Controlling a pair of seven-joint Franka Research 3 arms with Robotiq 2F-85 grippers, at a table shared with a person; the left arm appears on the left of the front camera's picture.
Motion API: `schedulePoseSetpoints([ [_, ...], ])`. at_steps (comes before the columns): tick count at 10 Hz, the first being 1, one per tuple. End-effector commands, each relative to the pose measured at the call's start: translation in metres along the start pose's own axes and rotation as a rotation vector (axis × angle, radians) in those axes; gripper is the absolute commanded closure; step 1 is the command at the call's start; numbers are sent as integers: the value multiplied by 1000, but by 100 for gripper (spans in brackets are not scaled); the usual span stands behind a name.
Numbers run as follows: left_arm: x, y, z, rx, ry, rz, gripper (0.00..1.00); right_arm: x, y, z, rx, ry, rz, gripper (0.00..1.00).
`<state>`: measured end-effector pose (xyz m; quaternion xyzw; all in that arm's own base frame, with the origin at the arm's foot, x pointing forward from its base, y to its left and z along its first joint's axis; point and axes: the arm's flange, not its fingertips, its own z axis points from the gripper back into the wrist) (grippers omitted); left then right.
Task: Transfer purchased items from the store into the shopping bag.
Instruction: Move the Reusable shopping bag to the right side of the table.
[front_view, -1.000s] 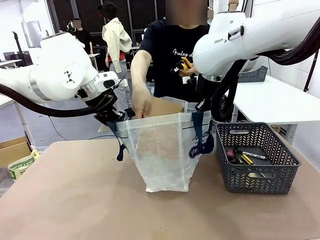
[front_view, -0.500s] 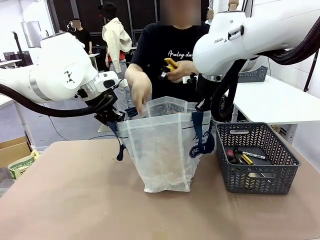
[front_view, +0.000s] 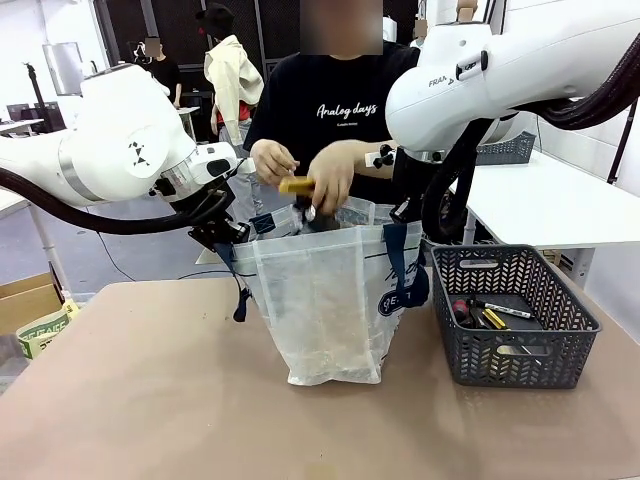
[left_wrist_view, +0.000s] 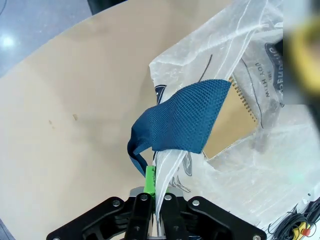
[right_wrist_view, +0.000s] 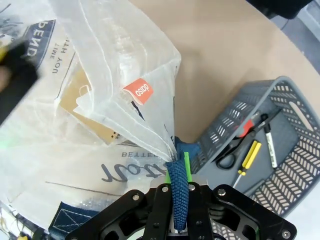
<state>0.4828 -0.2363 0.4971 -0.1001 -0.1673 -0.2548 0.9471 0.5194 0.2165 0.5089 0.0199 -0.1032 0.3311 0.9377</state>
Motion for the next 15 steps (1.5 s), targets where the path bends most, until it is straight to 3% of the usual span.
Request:
schedulePoseSetpoints([
  [1,0,2,0,3,-3,1,100,-1,-1,-2,1,4,-6,100],
  [15,0,2,0,3,-3,1,100,-1,-1,-2,1,4,-6,100],
])
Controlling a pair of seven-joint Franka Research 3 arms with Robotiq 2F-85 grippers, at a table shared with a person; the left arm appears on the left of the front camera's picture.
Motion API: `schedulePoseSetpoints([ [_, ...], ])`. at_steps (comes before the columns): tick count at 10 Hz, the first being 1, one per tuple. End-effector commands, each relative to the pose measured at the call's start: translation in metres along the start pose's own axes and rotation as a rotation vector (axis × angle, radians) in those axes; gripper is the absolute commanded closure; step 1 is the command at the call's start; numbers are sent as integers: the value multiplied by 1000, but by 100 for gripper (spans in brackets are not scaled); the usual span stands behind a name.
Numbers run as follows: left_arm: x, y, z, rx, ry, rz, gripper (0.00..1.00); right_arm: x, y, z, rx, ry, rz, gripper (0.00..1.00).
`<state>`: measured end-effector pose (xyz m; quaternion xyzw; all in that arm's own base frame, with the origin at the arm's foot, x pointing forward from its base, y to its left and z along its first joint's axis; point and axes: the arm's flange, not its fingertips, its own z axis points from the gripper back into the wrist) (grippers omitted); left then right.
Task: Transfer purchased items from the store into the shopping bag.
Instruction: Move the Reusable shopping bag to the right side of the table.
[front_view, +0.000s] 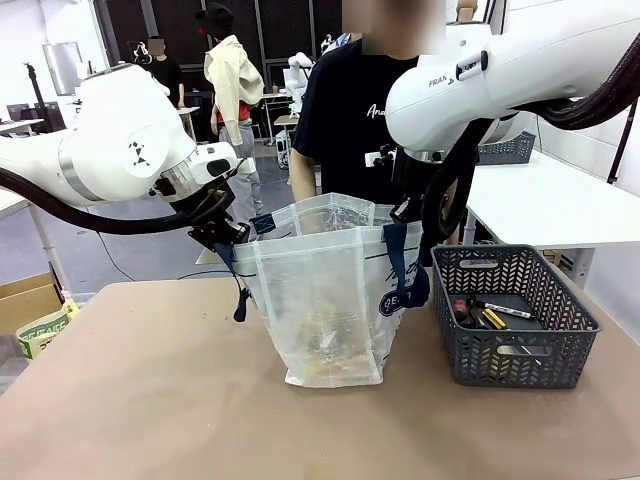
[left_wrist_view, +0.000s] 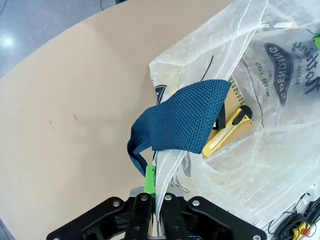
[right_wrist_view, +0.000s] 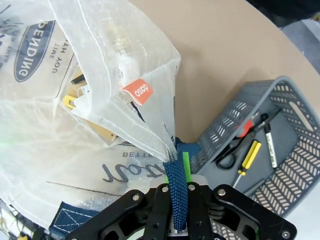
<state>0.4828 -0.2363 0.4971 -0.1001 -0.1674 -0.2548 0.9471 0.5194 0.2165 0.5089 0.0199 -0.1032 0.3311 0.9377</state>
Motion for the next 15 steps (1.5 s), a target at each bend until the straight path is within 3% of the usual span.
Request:
schedulePoseSetpoints([
  [1,0,2,0,3,-3,1,100,-1,-1,-2,1,4,-6,100],
  [12,0,2,0,3,-3,1,100,-2,1,4,-19,-8,-6,100],
  [15,0,2,0,3,-3,1,100,2,1,4,-44,91,-137,100],
])
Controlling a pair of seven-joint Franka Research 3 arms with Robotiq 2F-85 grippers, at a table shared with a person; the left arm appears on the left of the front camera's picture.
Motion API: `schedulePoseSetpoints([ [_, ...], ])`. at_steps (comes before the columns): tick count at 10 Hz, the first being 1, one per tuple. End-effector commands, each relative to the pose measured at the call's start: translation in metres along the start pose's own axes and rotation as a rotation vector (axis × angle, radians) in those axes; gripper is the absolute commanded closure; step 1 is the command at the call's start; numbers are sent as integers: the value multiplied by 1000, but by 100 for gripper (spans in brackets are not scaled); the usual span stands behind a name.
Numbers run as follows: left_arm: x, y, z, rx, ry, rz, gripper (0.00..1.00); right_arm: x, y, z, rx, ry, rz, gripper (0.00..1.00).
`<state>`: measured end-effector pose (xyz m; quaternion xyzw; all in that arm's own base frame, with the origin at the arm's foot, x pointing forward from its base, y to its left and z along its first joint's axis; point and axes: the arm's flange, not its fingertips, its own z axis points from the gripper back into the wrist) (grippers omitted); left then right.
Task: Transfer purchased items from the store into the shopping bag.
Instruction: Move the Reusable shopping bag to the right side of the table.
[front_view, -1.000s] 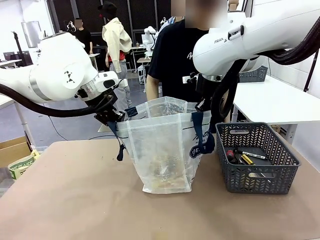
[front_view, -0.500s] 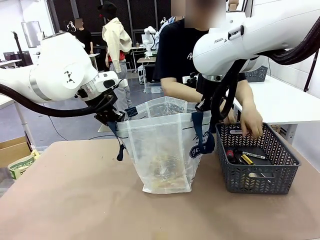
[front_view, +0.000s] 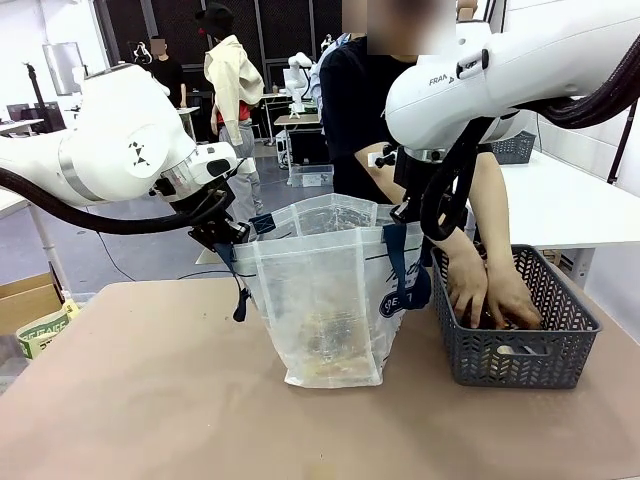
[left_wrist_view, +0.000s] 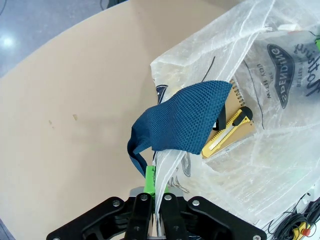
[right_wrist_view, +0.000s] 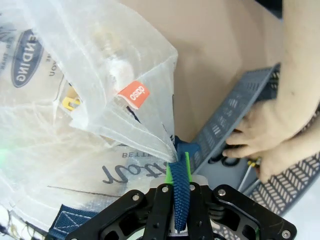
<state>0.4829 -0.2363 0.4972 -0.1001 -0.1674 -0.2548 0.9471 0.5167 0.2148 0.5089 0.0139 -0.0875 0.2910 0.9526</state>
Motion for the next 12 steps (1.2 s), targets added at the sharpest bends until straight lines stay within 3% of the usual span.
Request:
schedulePoseSetpoints([
  [1,0,2,0,3,-3,1,100,4,1,3,-49,66,-80,100],
  [5,0,2,0,3,-3,1,100,5,-1,2,-91,86,-152,100],
  [12,0,2,0,3,-3,1,100,4,-3,3,-88,24,-115,100],
])
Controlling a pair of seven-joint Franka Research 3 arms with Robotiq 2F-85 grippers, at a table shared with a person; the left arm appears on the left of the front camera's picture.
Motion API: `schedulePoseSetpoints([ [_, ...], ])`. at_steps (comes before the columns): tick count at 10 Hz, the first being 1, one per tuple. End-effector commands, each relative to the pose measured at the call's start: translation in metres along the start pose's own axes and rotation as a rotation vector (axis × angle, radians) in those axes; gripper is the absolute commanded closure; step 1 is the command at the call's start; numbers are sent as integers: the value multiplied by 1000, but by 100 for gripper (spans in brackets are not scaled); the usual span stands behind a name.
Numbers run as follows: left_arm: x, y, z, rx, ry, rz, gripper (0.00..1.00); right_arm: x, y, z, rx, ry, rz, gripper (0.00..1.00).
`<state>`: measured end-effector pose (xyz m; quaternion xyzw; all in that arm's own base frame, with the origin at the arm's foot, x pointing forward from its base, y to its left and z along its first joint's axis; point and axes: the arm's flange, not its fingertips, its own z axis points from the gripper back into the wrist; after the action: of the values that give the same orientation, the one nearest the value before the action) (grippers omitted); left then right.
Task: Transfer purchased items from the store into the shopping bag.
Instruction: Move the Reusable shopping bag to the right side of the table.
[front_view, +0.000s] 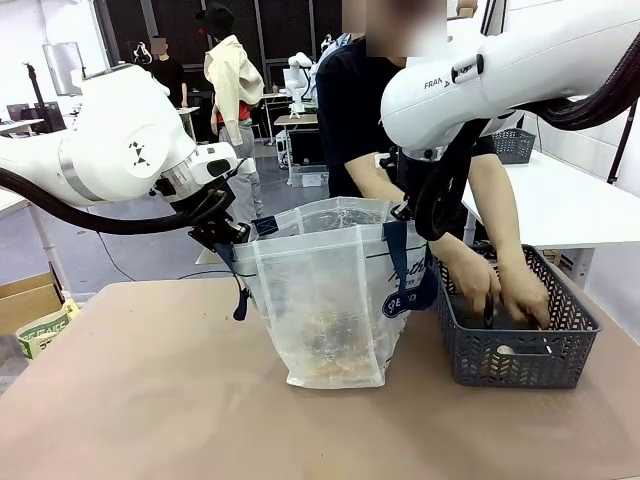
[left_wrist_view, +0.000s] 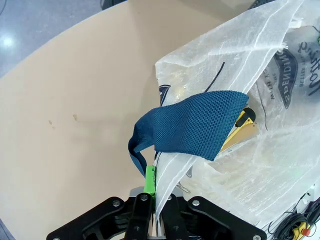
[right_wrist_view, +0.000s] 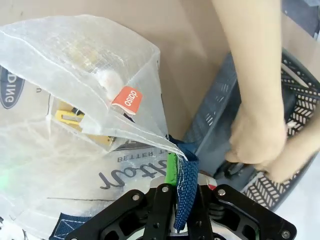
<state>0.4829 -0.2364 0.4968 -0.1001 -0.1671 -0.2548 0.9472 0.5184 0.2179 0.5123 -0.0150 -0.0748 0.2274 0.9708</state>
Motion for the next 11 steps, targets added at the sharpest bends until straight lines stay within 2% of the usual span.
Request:
schedulePoseSetpoints([
  [1,0,2,0,3,-3,1,100,0,-6,0,-39,-39,27,100],
  [5,0,2,0,3,-3,1,100,-3,-4,8,-92,-194,133,100],
  [9,0,2,0,3,-3,1,100,-4,-1,9,-102,-241,172,100],
  [11,0,2,0,3,-3,1,100,-4,-1,8,-100,-229,162,100],
])
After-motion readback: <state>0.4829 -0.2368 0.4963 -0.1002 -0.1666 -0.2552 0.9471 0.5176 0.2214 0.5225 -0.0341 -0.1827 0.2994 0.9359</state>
